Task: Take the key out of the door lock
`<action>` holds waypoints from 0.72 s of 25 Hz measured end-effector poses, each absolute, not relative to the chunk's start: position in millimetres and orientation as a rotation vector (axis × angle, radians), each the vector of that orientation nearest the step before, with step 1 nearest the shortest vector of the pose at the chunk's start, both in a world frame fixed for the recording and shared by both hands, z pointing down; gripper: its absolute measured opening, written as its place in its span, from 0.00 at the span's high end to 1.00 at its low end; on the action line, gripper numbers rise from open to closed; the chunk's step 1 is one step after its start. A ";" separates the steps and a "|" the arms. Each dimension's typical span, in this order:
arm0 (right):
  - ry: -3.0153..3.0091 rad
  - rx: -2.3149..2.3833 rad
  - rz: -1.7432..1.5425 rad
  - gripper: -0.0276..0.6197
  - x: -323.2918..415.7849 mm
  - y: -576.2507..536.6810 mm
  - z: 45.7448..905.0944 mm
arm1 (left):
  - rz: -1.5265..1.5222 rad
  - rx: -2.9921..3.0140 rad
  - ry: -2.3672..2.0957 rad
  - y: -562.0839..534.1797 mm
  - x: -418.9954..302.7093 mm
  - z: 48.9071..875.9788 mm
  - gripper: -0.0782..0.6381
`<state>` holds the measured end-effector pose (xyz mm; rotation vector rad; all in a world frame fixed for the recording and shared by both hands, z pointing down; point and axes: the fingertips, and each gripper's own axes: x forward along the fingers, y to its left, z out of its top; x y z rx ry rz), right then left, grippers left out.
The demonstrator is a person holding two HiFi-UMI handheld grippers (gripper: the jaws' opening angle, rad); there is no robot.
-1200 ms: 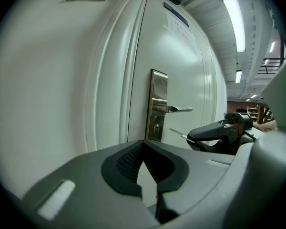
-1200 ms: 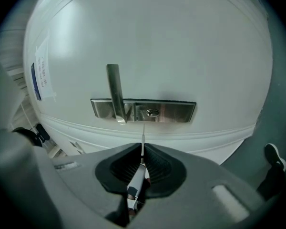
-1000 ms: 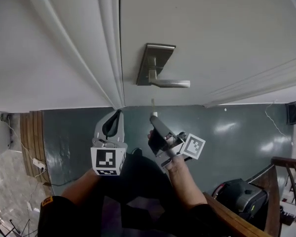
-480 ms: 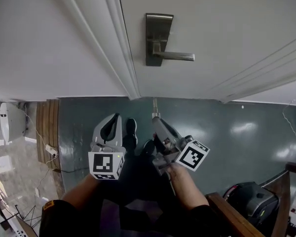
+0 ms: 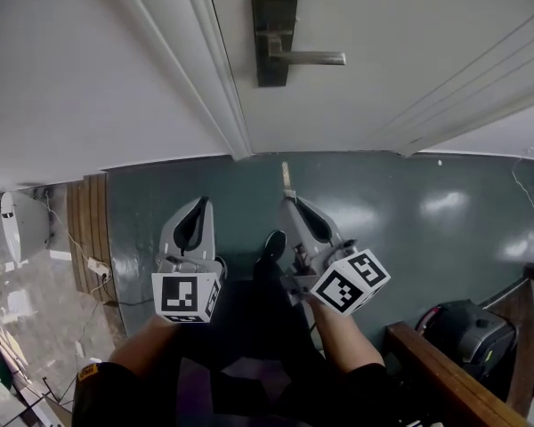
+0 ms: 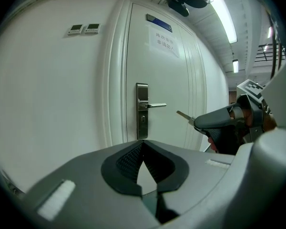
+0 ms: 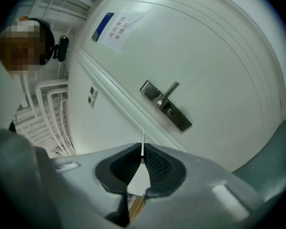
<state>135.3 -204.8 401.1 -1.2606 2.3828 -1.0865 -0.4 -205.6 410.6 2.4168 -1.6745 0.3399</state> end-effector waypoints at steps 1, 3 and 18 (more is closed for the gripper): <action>2.393 -1.285 -1.059 0.93 132.5 -199.6 399.0 | 0.329 2.424 -1.668 -200.9 -3.5 409.2 0.87; 2.406 -1.329 -1.020 0.93 122.3 -188.5 396.8 | 0.306 2.434 -1.655 -191.8 -13.2 404.9 0.87; 2.380 -1.604 -0.943 0.93 -11.6 -58.1 401.4 | 0.185 2.540 -1.477 -80.5 -129.4 400.0 0.87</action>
